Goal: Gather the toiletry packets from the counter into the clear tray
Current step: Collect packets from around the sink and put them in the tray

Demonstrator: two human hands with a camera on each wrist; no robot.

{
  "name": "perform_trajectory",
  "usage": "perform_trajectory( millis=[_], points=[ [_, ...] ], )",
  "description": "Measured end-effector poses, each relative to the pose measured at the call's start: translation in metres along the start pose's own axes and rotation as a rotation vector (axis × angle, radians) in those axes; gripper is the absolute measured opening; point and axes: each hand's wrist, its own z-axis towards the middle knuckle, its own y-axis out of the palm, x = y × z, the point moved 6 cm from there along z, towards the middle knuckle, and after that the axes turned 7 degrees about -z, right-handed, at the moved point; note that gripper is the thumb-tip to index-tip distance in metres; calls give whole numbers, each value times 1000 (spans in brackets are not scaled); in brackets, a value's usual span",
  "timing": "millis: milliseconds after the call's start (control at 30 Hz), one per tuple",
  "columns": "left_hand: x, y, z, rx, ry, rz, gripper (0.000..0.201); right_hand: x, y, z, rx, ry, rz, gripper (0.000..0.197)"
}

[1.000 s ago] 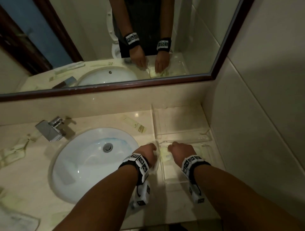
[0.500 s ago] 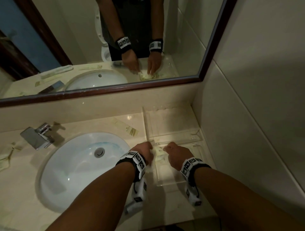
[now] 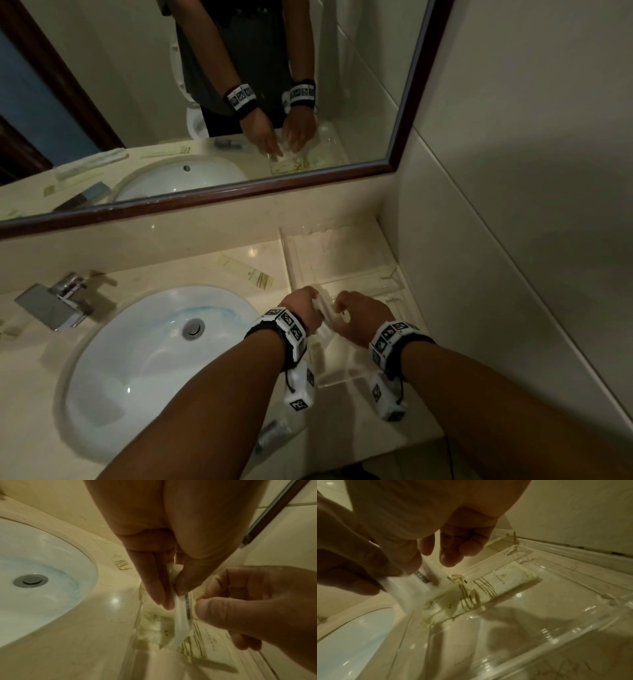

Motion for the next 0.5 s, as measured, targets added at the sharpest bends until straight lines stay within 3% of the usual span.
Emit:
perform_trajectory(
  millis=[200, 400, 500],
  points=[
    [7, 7, 5, 21, -35, -79, 16, -8, 5, -11, -71, -7, -29, 45],
    [15, 11, 2, 18, 18, -108, 25, 1, 7, -12, -3, 53, -56, 54],
    [16, 22, 2, -52, 15, -129, 14, 5, 7, -13, 5, 43, -80, 53]
  ],
)
